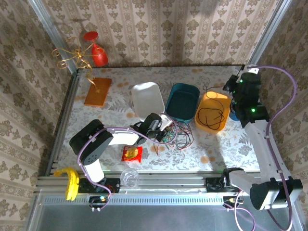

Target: Untangle the cables

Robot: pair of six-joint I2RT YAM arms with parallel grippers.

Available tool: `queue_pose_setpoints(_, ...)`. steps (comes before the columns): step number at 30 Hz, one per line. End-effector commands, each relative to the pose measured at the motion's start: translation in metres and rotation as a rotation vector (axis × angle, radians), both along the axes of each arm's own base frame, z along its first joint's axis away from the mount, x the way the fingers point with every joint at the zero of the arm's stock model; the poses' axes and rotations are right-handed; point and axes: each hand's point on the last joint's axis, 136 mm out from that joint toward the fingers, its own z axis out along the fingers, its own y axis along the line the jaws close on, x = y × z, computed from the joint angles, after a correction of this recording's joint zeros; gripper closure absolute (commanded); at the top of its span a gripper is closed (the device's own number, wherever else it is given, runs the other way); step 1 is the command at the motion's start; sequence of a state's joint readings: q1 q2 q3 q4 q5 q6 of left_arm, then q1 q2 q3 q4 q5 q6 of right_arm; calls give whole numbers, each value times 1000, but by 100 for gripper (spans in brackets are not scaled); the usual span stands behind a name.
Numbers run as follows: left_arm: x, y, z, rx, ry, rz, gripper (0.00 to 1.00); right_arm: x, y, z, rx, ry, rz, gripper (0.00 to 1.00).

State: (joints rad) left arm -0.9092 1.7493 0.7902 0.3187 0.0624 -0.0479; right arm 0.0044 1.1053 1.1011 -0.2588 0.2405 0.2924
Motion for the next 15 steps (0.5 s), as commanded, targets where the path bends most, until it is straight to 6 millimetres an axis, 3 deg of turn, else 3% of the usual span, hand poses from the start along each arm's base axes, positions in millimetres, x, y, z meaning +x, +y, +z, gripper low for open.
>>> queue_pose_setpoints(1, -14, 6, -20, 87, 46, -40, 100, -5, -26, -34, -15, 75, -157, 100)
queue_pose_setpoints(5, -14, 6, -20, 88, 47, -43, 100, -6, -31, -64, -89, 185, -222, 100)
queue_pose_setpoints(15, -13, 3, -20, 90, 50, -44, 100, 3, -34, -81, -399, 395, -343, 100)
